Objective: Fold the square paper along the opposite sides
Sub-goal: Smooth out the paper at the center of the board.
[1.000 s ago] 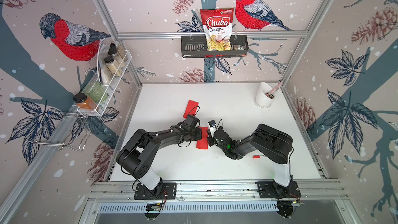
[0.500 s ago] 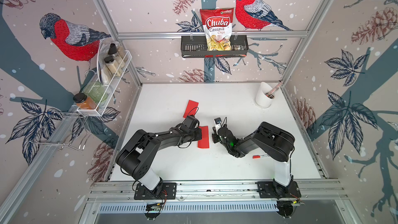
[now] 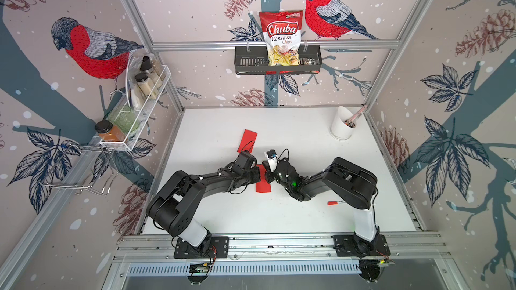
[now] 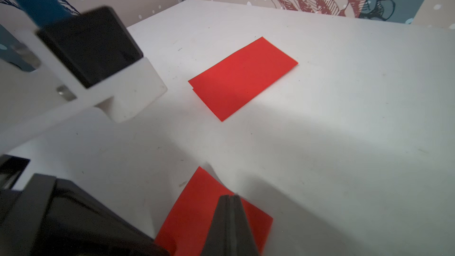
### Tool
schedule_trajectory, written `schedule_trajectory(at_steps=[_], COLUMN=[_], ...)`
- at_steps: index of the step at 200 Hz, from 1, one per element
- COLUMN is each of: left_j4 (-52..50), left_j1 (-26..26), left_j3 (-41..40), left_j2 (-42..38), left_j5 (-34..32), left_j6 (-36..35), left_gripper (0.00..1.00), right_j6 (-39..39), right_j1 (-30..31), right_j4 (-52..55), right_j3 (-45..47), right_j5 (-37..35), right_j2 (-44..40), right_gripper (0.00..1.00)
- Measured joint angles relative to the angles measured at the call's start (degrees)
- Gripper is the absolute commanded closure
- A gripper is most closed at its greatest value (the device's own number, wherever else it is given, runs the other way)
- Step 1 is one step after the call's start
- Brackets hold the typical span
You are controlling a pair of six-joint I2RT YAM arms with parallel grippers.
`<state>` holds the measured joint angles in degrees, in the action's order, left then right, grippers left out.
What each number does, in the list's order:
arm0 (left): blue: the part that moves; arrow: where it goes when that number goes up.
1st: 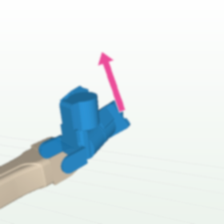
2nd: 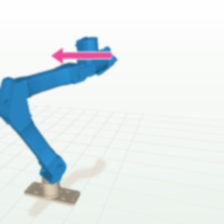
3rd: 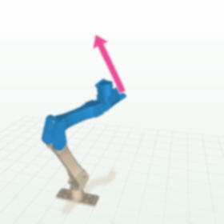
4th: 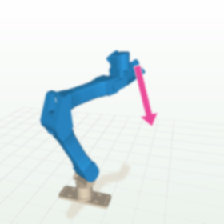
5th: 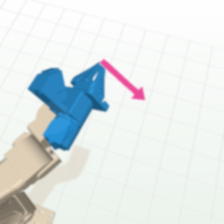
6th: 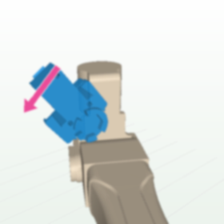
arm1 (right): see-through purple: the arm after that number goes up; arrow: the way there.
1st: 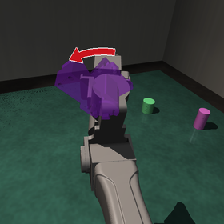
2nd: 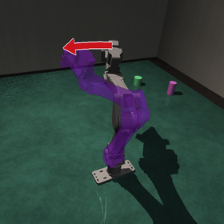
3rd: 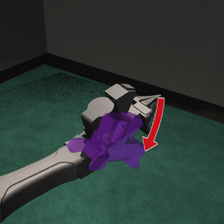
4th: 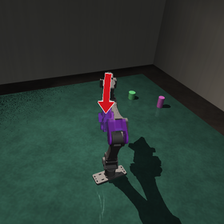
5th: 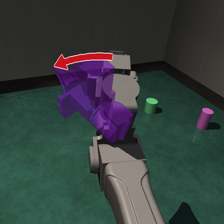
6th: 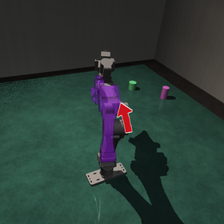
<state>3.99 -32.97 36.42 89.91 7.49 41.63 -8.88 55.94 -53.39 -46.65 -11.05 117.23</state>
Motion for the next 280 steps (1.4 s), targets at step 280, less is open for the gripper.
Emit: schedule_trajectory(at_steps=[280], left_j4=[3.0], left_j1=[-1.0], left_j3=[-5.6], left_j2=[-5.0], left_j5=[-5.1], left_j6=[10.7], left_gripper=[1.00], right_j6=[-6.4], right_j1=[10.9], right_j4=[5.0], right_j3=[9.7], right_j5=[-17.3], right_j2=[-4.2], right_gripper=[1.00])
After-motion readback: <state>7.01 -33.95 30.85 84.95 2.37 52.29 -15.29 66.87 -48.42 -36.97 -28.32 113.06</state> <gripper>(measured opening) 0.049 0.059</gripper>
